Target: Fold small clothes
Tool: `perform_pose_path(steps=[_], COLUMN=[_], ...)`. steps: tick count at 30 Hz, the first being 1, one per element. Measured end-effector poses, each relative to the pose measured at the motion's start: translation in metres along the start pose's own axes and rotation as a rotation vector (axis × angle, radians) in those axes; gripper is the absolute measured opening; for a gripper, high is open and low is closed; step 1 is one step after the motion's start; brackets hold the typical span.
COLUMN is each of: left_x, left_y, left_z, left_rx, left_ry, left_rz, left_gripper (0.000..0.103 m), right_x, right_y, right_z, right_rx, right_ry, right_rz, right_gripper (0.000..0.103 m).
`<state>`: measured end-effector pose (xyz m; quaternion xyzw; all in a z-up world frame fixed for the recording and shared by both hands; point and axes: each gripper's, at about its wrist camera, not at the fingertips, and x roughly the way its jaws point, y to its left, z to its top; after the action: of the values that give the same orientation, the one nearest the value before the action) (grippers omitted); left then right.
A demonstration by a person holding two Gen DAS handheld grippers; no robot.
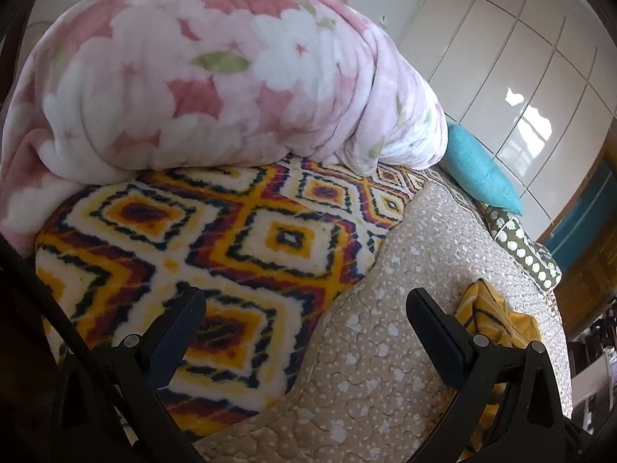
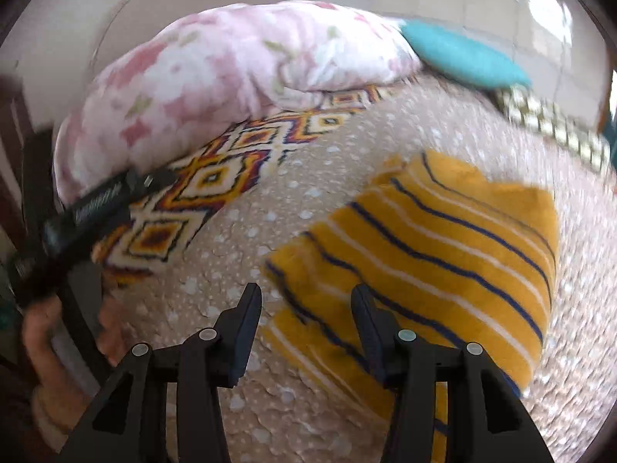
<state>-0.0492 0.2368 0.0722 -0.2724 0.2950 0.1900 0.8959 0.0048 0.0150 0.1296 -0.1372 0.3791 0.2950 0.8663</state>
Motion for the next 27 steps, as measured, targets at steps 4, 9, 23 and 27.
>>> perform_pose_path(steps=[4, 9, 23, 27], left_x=[0.004, 0.003, 0.002, 0.010], left_y=[-0.001, -0.002, -0.047, -0.078], left_z=[-0.002, -0.002, -0.025, -0.045], left_rx=[0.006, 0.014, 0.131, 0.223], left_ry=[0.015, 0.015, 0.093, 0.179], left_rz=[0.000, -0.008, -0.218, -0.315], left_gripper=[0.103, 0.103, 0.103, 0.102], right_x=[0.036, 0.040, -0.031, -0.061], right_y=[0.020, 0.022, -0.007, -0.076], right_z=[-0.005, -0.024, -0.074, -0.081], right_rx=[-0.155, -0.160, -0.058, 0.201], right_ry=[0.063, 0.129, 0.132, 0.038], right_rz=[-0.137, -0.079, -0.017, -0.082], right_gripper=[0.010, 0.009, 0.033, 0.052])
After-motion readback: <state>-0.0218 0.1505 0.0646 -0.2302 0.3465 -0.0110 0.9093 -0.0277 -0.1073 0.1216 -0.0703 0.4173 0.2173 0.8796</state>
